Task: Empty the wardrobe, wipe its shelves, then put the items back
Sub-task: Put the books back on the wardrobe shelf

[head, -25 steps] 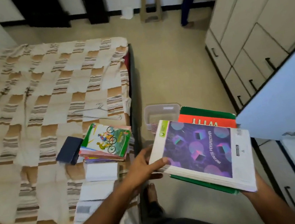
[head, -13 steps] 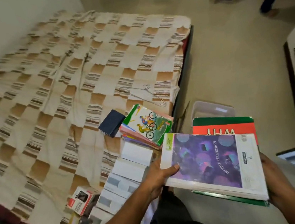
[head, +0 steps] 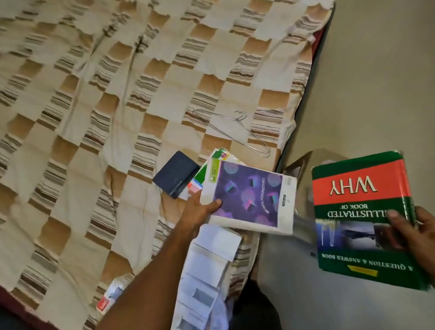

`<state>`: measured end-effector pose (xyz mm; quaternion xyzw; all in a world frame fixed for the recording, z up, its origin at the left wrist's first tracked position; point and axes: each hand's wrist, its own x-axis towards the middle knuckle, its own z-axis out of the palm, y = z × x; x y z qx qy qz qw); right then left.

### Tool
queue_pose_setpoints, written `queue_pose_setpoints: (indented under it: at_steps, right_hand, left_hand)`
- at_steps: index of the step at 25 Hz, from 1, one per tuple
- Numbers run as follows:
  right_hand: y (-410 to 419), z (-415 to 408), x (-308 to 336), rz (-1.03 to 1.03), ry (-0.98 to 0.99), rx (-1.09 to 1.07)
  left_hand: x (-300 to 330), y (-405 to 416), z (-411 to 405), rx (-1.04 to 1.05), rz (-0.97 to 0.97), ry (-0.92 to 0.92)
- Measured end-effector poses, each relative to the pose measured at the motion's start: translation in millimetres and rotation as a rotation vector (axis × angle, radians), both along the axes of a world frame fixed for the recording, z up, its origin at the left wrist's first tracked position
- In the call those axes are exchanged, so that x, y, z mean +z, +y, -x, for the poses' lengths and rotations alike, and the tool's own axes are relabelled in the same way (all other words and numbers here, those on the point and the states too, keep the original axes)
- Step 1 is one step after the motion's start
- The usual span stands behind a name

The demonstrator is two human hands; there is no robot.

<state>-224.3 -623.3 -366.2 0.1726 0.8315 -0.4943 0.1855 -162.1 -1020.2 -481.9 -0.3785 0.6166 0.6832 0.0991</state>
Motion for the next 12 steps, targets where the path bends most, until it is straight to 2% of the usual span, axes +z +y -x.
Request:
queue_pose_setpoints:
  at_steps: [7, 9, 12]
  right_hand:
    - [-17, 26, 3, 0.001, 0.014, -0.066]
    - [-19, 28, 0, 0.014, -0.012, -0.089]
    - [-17, 27, -10, 0.047, -0.037, -0.146]
  left_hand:
    - [-85, -34, 77, -0.338, 0.162, -0.205]
    - [-107, -38, 90, -0.381, 0.377, -0.268]
    - [-137, -41, 106, -0.510, 0.757, -0.455]
